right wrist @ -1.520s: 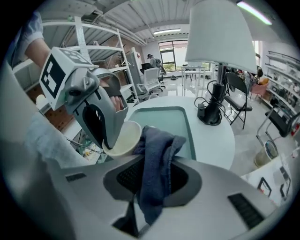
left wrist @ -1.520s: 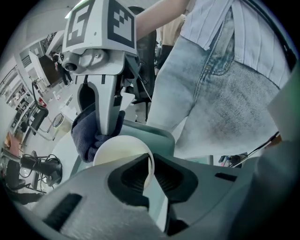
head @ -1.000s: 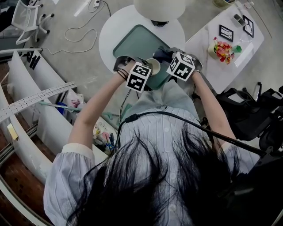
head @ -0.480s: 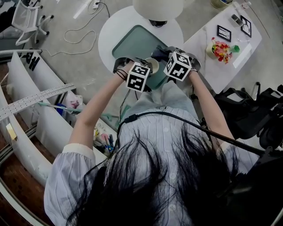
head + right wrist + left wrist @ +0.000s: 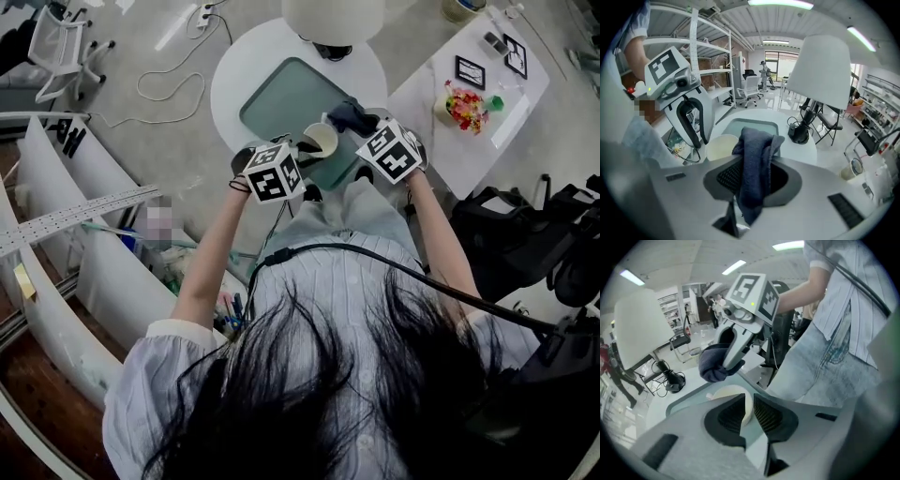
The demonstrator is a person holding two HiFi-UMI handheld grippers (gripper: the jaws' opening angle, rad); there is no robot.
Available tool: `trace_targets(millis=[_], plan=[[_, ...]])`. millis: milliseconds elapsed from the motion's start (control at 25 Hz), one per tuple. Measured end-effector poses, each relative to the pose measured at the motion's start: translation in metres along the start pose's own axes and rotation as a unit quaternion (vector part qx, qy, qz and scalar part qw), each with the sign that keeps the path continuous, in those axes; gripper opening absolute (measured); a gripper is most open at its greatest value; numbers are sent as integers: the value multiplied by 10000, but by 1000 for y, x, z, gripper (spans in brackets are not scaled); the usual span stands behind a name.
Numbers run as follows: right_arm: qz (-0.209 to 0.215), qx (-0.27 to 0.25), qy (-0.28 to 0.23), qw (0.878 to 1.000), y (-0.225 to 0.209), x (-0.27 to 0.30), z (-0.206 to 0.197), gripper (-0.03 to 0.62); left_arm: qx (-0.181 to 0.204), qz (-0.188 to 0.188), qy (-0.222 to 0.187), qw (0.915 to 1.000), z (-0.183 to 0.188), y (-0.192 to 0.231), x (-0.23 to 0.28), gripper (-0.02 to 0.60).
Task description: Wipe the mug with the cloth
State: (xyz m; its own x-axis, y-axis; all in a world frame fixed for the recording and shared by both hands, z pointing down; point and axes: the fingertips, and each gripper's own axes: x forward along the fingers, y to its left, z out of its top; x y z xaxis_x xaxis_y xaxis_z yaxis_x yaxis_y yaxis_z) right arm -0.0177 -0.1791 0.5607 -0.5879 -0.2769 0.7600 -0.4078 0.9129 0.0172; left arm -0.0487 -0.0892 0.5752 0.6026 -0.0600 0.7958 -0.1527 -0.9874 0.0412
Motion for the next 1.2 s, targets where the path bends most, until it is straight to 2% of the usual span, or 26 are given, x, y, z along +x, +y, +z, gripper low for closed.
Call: trace_targets(millis=[240, 440, 800, 1080, 1200], plan=[[-241, 763, -368, 9961, 12, -14, 2, 94, -722, 769, -498, 9932, 9, 9, -23, 44], [-391, 1344, -616, 9882, 28, -23, 4, 94, -1520, 1257, -1087, 9743, 11, 10, -47, 43], [-525, 2009, -896, 9741, 61, -38, 5, 94, -2151, 1715, -1383, 9514, 0, 3, -68, 43], [-469, 2143, -929, 9712, 77, -47, 4, 94, -2862, 1953, -1772, 9212, -6, -3, -71, 43], [-404, 2191, -986, 9699, 80, -51, 4, 94, -3009, 2029, -1858, 9131, -5, -7, -72, 43]])
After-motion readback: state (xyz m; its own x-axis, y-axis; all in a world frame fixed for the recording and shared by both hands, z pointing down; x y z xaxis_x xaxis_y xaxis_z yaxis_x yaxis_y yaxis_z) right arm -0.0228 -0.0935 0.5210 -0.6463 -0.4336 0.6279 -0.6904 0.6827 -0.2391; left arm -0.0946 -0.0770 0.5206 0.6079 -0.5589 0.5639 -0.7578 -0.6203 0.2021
